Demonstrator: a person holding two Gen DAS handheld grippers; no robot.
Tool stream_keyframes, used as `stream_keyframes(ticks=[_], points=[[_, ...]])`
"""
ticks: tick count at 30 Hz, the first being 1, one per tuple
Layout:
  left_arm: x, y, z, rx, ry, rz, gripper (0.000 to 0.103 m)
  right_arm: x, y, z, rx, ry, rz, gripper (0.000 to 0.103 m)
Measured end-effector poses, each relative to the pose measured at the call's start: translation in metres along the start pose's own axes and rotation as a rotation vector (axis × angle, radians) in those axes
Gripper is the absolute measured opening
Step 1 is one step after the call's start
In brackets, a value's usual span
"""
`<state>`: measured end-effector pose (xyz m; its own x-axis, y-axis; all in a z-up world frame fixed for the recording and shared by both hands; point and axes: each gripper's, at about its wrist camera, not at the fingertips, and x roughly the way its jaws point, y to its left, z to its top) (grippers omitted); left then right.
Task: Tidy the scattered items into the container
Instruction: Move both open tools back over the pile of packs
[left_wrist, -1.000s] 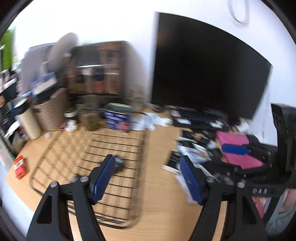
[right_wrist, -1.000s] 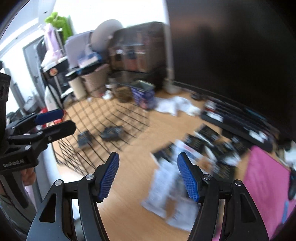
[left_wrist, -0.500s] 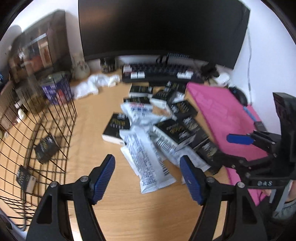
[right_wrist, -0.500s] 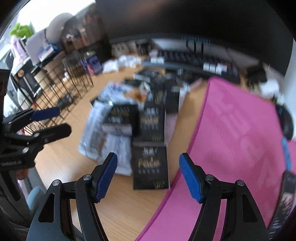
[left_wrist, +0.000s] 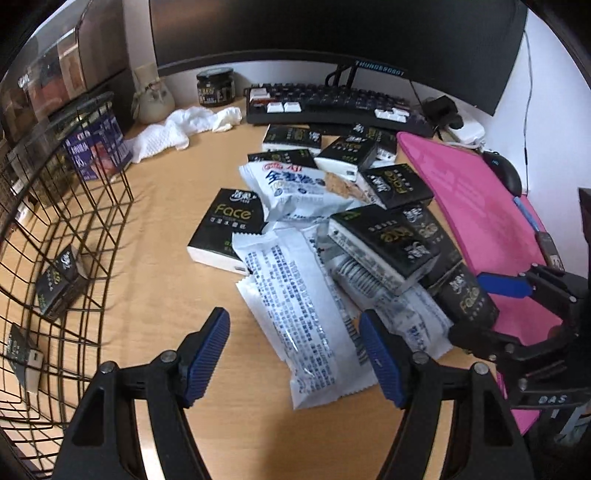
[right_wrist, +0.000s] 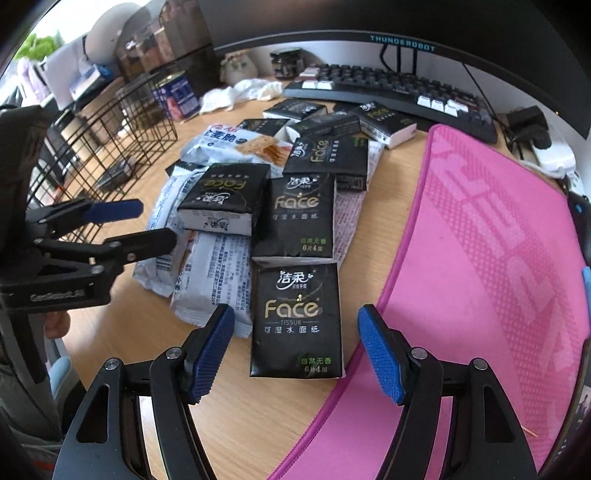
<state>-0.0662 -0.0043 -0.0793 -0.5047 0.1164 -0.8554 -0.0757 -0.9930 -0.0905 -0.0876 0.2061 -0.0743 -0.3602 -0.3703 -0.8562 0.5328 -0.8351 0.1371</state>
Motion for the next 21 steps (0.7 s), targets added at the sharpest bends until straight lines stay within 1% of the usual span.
stream_keyframes(ticks=[3,6,9,10,11,12,13,15,21], points=[[0.007,0.003,0.003,-0.015,0.012,-0.003,0.076,0.001,0.0,0.0,0.001,-0.002,0.002,0.07],[0.015,0.002,0.001,-0.011,0.043,0.018,0.076,0.001,-0.001,0.0,0.002,-0.005,0.008,0.07],[0.02,-0.001,-0.001,0.02,0.042,0.07,0.081,0.001,-0.002,0.0,0.003,-0.007,0.012,0.07],[0.021,-0.002,-0.001,0.023,0.041,0.069,0.082,0.001,-0.002,-0.001,0.003,-0.008,0.013,0.07],[0.022,-0.002,-0.001,0.026,0.041,0.062,0.089,0.001,-0.002,-0.001,0.003,-0.008,0.014,0.07],[0.025,-0.003,-0.002,0.038,0.049,0.059,0.1,0.001,-0.002,-0.001,0.003,-0.009,0.015,0.07],[0.028,-0.004,-0.003,0.048,0.048,0.058,0.103,0.001,-0.002,-0.001,0.003,-0.008,0.014,0.07],[0.028,-0.004,-0.003,0.05,0.041,0.055,0.103,0.001,-0.002,-0.001,0.005,-0.008,0.016,0.07],[0.028,-0.004,-0.006,0.062,0.052,0.047,0.102,0.003,-0.001,-0.002,0.005,-0.006,0.02,0.069]])
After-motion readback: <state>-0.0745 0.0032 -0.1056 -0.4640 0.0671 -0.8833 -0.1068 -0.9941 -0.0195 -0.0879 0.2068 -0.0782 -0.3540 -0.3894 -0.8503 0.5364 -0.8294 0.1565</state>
